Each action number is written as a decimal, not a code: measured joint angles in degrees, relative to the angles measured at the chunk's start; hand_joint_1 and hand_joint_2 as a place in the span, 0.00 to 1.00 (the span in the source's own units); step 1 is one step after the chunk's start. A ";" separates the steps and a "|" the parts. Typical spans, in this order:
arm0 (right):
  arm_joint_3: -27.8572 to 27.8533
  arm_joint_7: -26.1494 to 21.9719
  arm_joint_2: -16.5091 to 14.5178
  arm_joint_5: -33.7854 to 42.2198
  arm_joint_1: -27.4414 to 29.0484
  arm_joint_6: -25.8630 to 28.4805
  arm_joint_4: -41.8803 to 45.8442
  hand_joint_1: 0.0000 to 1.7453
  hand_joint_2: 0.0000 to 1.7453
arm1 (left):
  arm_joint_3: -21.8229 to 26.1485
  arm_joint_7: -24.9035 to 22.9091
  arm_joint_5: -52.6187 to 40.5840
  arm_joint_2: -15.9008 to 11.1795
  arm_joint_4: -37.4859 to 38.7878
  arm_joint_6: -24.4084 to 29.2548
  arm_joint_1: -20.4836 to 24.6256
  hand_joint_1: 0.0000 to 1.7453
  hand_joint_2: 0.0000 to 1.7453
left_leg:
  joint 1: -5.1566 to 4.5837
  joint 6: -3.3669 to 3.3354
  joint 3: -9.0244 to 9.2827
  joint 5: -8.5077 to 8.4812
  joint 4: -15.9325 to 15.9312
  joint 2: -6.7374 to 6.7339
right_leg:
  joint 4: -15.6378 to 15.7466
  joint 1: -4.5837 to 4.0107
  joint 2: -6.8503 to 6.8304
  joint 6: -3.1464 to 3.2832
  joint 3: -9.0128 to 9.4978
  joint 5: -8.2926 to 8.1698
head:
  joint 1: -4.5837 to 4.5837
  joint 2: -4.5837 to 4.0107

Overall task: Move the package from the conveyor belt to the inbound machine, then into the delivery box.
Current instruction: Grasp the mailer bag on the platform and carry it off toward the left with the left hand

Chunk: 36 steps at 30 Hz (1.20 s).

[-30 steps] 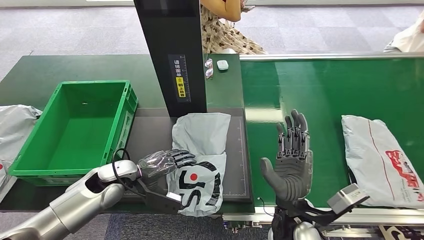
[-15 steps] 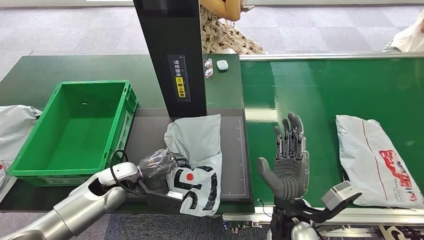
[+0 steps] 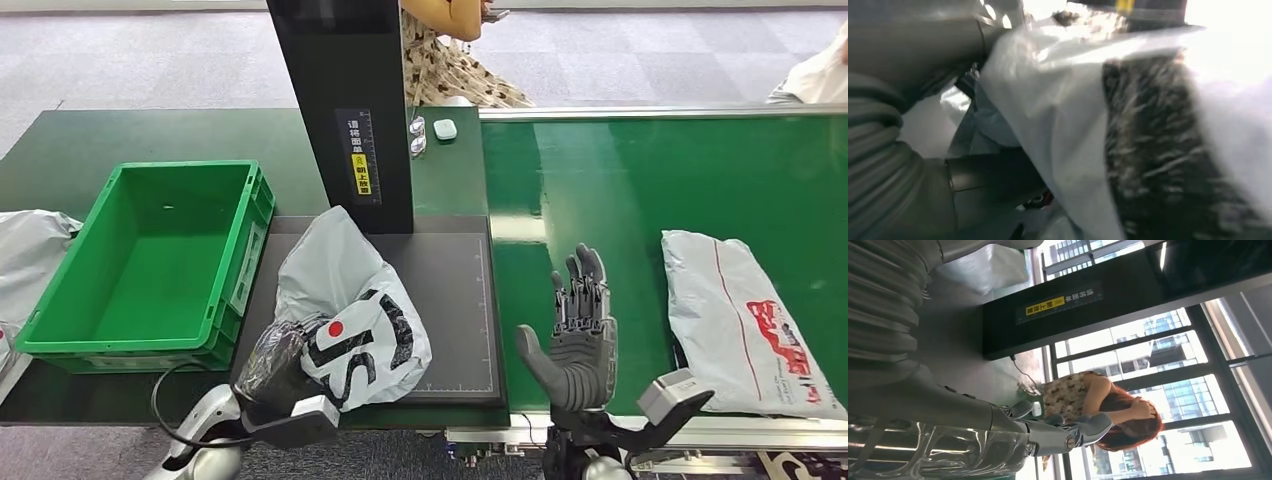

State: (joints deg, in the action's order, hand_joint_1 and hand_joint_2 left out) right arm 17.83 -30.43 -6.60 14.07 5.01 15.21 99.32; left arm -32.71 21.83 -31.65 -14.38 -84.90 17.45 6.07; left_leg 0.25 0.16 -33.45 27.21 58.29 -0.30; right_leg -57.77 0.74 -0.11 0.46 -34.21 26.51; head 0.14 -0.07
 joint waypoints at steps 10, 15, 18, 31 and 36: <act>-1.37 0.27 0.09 -1.35 3.23 0.38 0.44 0.00 1.00 | 10.20 9.37 -0.47 7.22 -22.82 12.69 -15.46 1.00 1.00 | 0.00 -0.02 -0.02 0.05 0.00 0.00 | 0.02 0.00 0.00 0.03 -0.02 0.03 | 0.00 0.00; -1.85 0.67 0.09 -2.45 3.89 -0.49 0.62 0.00 1.00 | 11.69 13.25 -0.07 9.15 -30.41 19.72 -18.92 1.00 1.00 | 0.01 -0.02 -0.02 0.05 0.00 0.01 | 0.01 -0.02 -0.07 0.06 -0.01 0.05 | 0.00 0.00; -2.02 0.83 0.09 -3.01 4.27 -0.63 0.80 0.00 1.00 | 13.01 11.50 -0.91 9.65 -32.55 20.84 -19.59 1.00 1.00 | 0.01 -0.02 0.00 0.04 -0.01 0.03 | 0.01 -0.02 -0.09 0.07 0.00 0.05 | 0.01 0.00; -2.33 2.13 0.09 -4.69 4.07 -3.52 2.11 0.00 1.00 | 27.26 -20.83 -22.94 6.07 -11.04 -4.78 4.38 1.00 1.00 | 0.04 0.17 0.00 -0.34 -0.01 0.22 | -0.07 -0.04 -0.24 0.23 -0.02 -0.20 | 0.01 0.00; -2.53 2.69 0.07 -5.32 4.20 -3.35 2.77 0.00 1.00 | 27.98 -22.90 -25.40 2.29 2.97 -6.48 13.75 1.00 1.00 | 0.05 0.18 -0.01 -0.35 0.00 0.16 | -0.11 -0.04 -0.19 0.24 -0.06 -0.24 | 0.01 0.00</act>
State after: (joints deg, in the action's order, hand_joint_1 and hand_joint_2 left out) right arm 15.30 -27.74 -6.54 8.75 9.21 11.85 102.09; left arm -4.72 -1.07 -57.05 -12.08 -81.92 10.97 19.82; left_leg 0.30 0.34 -33.46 26.85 58.29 -0.14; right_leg -57.88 0.70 -0.30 0.69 -34.27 26.27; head 0.15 -0.07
